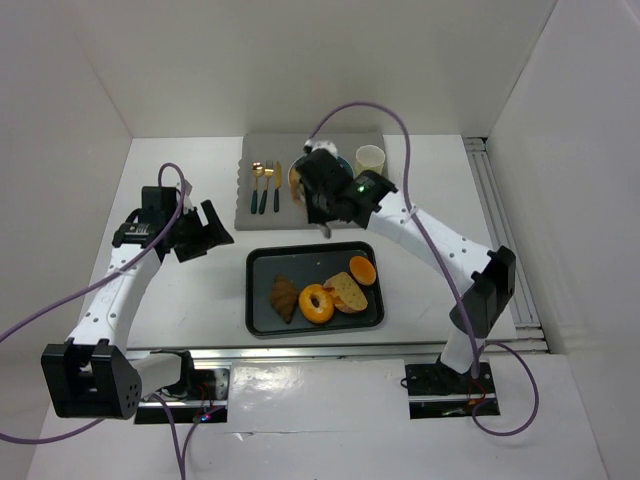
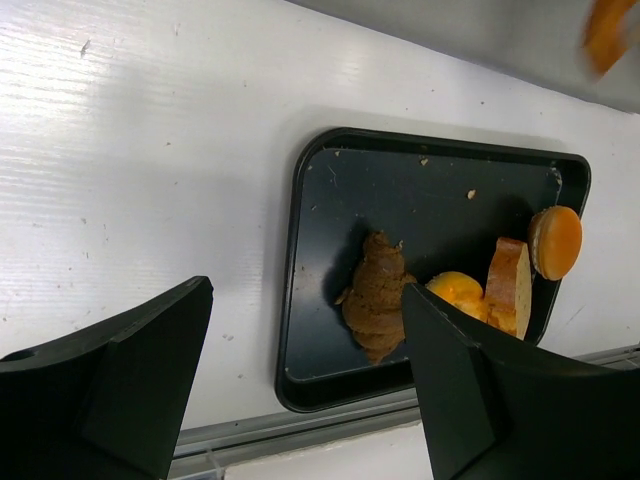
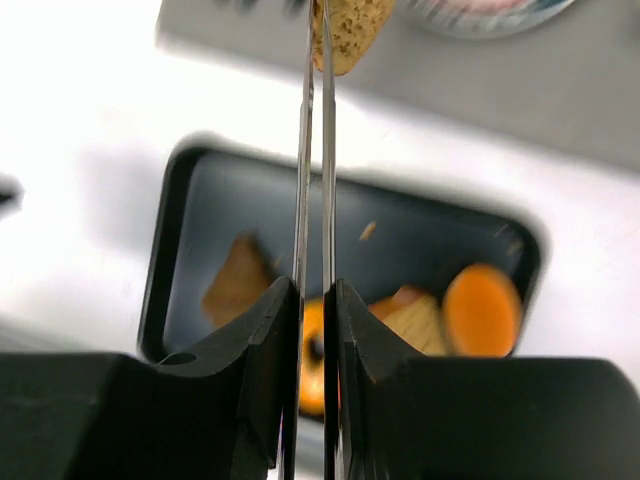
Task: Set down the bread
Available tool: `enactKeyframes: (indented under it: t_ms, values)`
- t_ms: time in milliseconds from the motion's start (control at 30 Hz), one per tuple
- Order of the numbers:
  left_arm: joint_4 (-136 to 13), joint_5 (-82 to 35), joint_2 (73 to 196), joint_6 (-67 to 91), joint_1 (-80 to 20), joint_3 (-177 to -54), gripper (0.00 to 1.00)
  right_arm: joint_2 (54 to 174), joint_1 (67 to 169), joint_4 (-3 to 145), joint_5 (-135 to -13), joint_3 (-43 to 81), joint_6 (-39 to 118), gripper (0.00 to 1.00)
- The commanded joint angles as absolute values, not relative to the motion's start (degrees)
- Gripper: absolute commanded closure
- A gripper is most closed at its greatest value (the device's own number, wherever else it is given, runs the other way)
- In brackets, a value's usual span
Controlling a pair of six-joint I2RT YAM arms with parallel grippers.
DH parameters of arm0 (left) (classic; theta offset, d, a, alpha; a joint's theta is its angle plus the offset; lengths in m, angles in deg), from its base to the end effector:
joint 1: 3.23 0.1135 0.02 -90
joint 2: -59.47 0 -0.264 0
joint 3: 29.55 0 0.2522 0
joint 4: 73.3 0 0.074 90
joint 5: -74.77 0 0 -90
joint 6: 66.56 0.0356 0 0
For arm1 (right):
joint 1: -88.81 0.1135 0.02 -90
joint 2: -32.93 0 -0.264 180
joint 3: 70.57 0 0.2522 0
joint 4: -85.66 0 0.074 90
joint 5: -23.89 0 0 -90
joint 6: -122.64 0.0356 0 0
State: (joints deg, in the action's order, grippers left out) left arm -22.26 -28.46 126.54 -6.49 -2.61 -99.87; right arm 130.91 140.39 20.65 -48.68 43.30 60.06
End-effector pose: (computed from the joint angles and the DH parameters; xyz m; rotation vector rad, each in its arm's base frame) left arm 0.2420 -0.0055 0.2905 -0.5368 2.3797 -0.5114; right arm 0.2382 0.2832 0.3624 -0.3669 2.3671 0.2841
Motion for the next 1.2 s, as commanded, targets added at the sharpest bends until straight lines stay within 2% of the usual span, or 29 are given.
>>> enactKeyframes:
  t_ms: [0, 200, 300, 800, 900, 1000, 1067, 1167]
  values:
    - [-23.7, -29.9, 124.9, -5.2, -2.3, -99.6, 0.11, 132.9, 134.4, 31.3, -46.7, 49.3, 54.7, 1.0]
    - [-23.7, -29.4, 125.4, -5.2, -2.3, -100.1, 0.11, 146.3, 127.0, 32.5, -52.6, 62.2, 50.7, 1.0]
    - [-23.7, -29.4, 125.4, -4.7, -2.3, -100.1, 0.11, 149.3, 125.2, 32.5, -56.3, 65.1, 51.2, 1.0]
    - [-23.2, -28.8, 125.9, -4.2, -2.3, -100.1, 0.11, 153.1, 123.6, 35.4, -59.5, 58.2, 53.0, 0.99]
    - [-23.2, -28.8, 125.9, -4.2, -2.3, -100.1, 0.11, 153.1, 123.6, 35.4, -59.5, 56.8, 53.0, 0.92]
    - [-23.2, -28.2, 125.9, -4.2, -2.3, -100.1, 0.11, 151.9, 123.6, 34.9, -58.9, 55.8, 53.6, 0.81]
    - [-23.2, -28.2, 125.9, -4.2, -2.3, -100.1, 0.11, 151.2, 123.6, 34.9, -58.9, 55.1, 53.6, 0.78]
    - [-23.2, -28.2, 125.4, -4.7, -2.3, -100.1, 0.11, 149.7, 123.6, 34.9, -58.3, 55.1, 53.6, 0.63]
